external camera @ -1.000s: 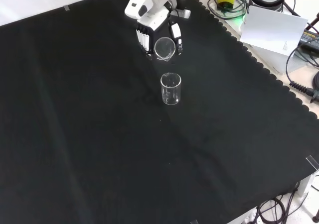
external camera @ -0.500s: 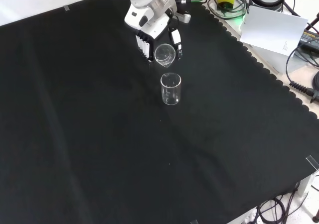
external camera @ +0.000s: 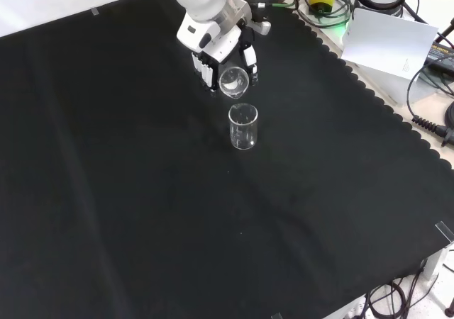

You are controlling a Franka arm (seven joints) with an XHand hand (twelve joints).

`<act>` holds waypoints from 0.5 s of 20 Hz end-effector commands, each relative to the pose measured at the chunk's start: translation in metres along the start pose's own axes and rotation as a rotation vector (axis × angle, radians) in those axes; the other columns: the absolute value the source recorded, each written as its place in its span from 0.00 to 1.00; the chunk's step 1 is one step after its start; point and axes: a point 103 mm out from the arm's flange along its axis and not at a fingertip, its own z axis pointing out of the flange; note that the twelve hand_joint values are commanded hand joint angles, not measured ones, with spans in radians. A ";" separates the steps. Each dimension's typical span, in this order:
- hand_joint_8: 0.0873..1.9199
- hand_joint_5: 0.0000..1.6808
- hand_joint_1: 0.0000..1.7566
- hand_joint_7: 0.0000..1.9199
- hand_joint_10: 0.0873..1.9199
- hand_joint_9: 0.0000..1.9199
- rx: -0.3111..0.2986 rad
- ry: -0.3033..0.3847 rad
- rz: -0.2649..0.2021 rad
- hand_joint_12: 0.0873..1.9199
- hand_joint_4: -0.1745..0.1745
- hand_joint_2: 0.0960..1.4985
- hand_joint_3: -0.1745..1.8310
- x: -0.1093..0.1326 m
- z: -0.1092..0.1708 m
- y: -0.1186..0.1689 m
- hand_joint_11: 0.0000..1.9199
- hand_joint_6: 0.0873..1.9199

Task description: Pour the water from the handheld beaker into the one on the table.

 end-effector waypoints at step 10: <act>0.44 0.68 0.74 0.63 0.38 0.80 0.072 -0.097 0.012 0.36 0.00 0.38 0.48 0.014 -0.004 0.003 0.60 0.45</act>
